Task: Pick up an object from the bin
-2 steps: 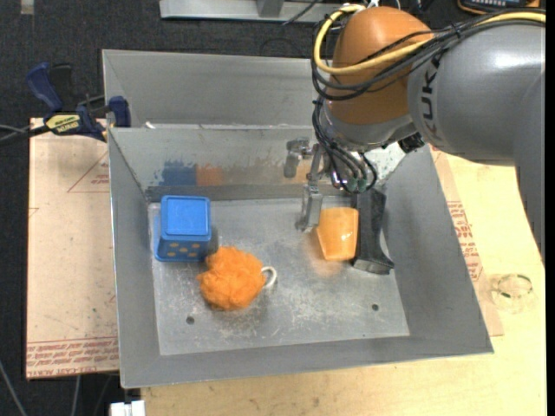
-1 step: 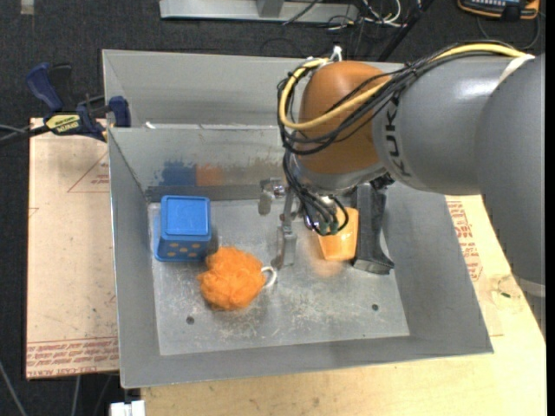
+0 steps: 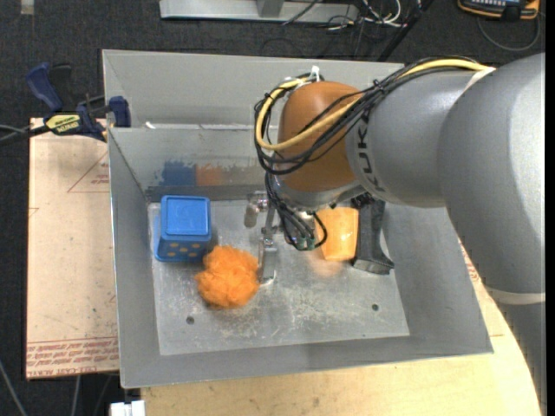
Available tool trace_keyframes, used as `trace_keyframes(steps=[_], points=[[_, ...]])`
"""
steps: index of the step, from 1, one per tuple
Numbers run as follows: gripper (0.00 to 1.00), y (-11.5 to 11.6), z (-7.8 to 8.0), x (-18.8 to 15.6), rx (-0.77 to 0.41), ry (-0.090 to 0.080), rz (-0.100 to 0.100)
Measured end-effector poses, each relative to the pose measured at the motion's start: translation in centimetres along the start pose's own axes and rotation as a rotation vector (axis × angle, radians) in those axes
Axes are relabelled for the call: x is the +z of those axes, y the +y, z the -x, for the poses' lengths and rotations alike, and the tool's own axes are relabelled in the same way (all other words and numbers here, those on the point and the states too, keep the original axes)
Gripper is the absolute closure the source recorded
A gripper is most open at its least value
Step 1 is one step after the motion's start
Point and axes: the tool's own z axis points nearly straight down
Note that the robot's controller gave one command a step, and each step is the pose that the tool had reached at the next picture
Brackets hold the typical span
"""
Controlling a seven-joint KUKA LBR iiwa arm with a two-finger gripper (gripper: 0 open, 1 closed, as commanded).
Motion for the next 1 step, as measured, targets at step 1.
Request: trace_keyframes(steps=[1], points=[[1.00, -0.64, -2.39, 3.98, -0.186, -0.009, -0.001]])
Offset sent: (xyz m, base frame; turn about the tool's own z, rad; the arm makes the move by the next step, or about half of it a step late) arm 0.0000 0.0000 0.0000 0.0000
